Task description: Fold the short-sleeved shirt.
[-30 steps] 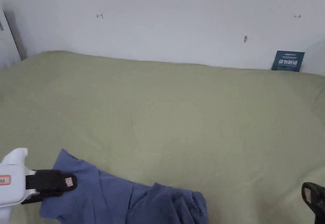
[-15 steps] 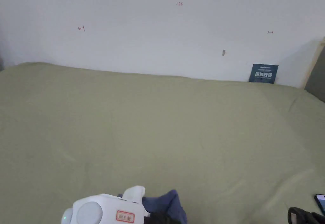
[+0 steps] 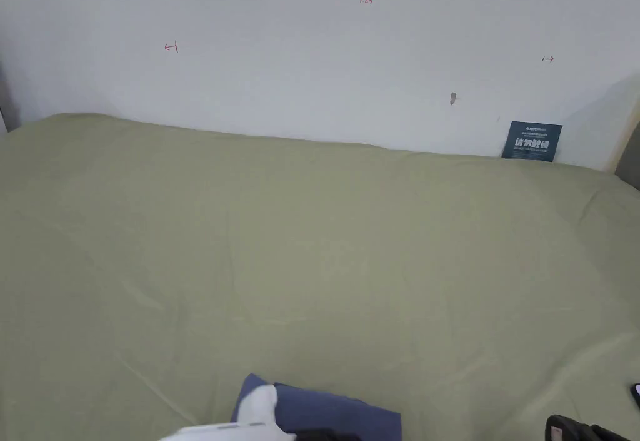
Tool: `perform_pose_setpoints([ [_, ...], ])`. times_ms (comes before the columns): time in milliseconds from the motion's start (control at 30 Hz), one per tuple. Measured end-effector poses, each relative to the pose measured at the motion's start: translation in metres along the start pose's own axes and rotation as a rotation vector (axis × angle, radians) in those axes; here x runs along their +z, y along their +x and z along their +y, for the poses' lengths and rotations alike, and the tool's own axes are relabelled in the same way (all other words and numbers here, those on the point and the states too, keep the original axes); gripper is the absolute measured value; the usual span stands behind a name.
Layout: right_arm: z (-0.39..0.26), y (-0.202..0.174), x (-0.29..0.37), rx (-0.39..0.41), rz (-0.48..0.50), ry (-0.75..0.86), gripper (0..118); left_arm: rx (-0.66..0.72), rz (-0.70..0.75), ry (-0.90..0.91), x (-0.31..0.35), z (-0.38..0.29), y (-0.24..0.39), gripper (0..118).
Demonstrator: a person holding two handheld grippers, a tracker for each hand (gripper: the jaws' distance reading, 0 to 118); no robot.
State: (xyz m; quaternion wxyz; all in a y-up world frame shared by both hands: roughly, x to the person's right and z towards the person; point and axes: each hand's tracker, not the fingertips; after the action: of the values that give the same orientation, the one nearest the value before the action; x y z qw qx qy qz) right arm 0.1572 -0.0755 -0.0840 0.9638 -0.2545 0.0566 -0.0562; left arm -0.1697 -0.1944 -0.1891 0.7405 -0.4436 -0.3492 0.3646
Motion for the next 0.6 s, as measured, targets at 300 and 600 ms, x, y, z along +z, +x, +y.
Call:
perform_pose_setpoints([
  [300, 0.003, -0.008, 0.0, 0.018, 0.028, -0.001, 0, 0.092, 0.042, -0.12, -0.064, -0.037, -0.032, 1],
  [600, -0.008, -0.025, -0.083, -0.077, 0.459, -0.065, 0, -0.078, -0.048, 0.166, 0.087, 0.016, 0.016, 2],
])
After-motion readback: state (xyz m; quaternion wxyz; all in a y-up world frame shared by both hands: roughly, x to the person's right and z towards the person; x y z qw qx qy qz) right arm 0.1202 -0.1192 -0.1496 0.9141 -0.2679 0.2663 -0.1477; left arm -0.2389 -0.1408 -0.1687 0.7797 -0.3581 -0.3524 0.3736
